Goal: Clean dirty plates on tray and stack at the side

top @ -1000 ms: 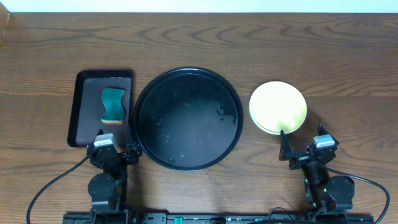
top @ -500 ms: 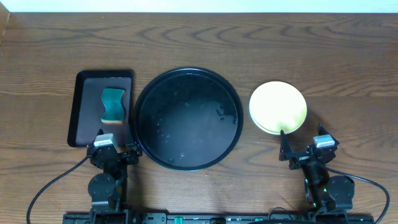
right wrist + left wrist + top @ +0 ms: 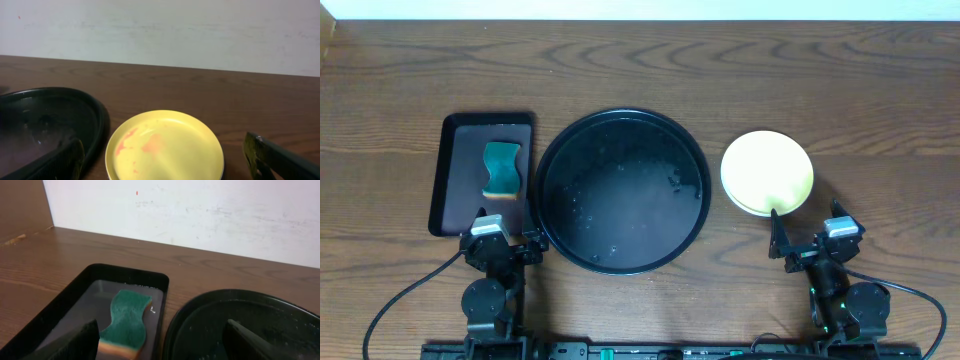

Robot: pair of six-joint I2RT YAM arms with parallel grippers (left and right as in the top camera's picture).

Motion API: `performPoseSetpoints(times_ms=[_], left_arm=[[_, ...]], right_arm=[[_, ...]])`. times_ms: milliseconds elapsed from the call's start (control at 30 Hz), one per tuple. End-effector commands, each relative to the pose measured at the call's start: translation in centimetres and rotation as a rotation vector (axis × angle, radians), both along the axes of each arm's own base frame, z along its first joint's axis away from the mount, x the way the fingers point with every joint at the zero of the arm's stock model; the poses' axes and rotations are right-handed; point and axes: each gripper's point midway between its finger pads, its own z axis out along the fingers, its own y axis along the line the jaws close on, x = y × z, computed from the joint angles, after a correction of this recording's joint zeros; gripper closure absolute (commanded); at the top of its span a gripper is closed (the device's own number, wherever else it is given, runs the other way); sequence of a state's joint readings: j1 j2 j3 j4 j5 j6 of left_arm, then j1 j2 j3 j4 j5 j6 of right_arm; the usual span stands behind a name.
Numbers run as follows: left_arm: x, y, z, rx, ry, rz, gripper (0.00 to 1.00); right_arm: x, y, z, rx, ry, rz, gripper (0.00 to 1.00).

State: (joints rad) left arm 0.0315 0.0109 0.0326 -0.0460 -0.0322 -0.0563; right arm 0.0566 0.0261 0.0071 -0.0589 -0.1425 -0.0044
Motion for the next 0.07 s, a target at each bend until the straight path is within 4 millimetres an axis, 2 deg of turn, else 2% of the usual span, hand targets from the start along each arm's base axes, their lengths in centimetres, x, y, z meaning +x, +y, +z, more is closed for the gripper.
performPoseSetpoints(times_ms=[0, 33], left_arm=[[-0.02, 0.06, -1.82, -0.016, 0.044, 0.007, 0.21], [-0.02, 0.06, -1.82, -0.016, 0.044, 0.007, 0.21]], right_arm=[[-0.05, 0.30, -0.17, 0.014, 0.008, 0.013, 0.01], [-0.05, 0.30, -0.17, 0.014, 0.008, 0.013, 0.01]])
